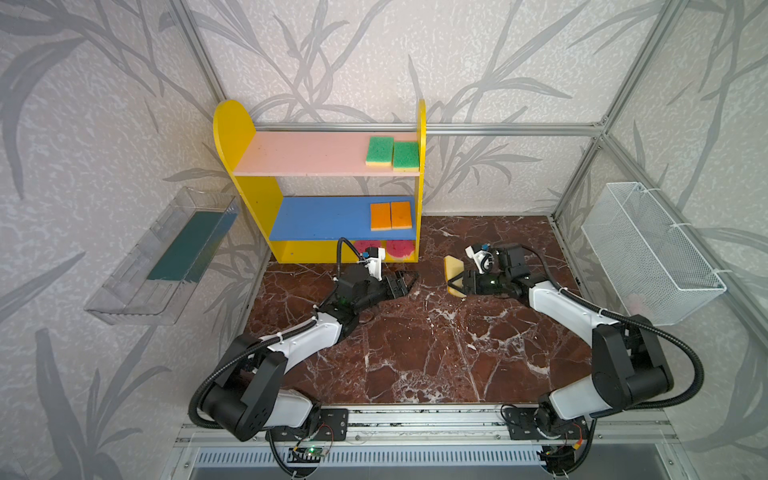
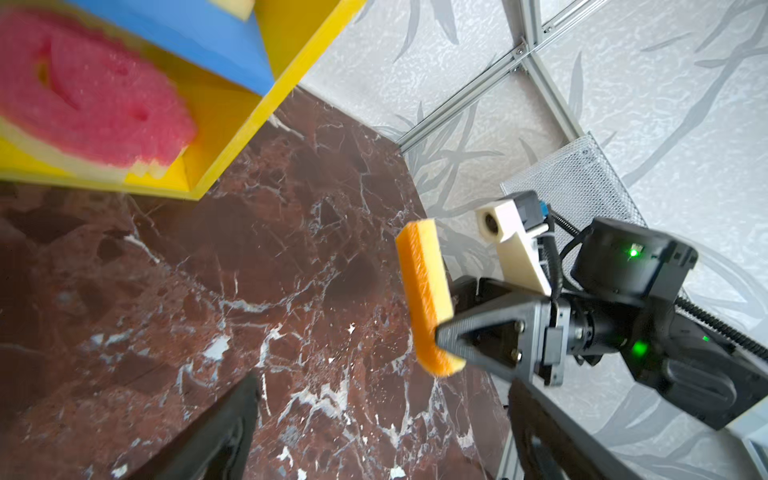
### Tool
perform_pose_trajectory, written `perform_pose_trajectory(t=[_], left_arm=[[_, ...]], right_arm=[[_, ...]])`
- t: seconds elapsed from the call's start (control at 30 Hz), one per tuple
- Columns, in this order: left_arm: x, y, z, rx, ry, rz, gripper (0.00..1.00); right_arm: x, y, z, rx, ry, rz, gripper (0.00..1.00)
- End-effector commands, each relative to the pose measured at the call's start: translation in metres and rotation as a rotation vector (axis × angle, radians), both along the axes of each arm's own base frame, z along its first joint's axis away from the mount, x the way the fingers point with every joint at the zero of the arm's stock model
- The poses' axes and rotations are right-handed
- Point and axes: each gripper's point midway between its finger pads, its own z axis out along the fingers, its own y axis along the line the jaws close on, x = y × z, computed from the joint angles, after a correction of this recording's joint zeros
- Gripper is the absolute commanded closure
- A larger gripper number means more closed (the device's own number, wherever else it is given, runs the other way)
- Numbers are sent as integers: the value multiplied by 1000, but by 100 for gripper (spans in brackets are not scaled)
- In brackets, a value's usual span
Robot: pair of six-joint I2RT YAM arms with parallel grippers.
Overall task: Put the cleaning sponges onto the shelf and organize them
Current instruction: 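Carry the yellow sponge toward the left gripper while the left gripper approaches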
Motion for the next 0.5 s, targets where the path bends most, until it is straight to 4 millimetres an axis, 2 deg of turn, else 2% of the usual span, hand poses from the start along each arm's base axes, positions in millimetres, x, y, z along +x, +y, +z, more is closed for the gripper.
perform_pose_trajectory(t=[0.0,0.2,0.47], left_arm=[[2,-1,14,72,7,-30,10],[16,-2,5,159,49,-10,21],[27,-9,-10,170,88,-12,22]], right_arm=[[-10,36,37,81,-139,158,41],[-22,67,54,112,-206,242,40],[-23,84,52,117,-218,290,40]])
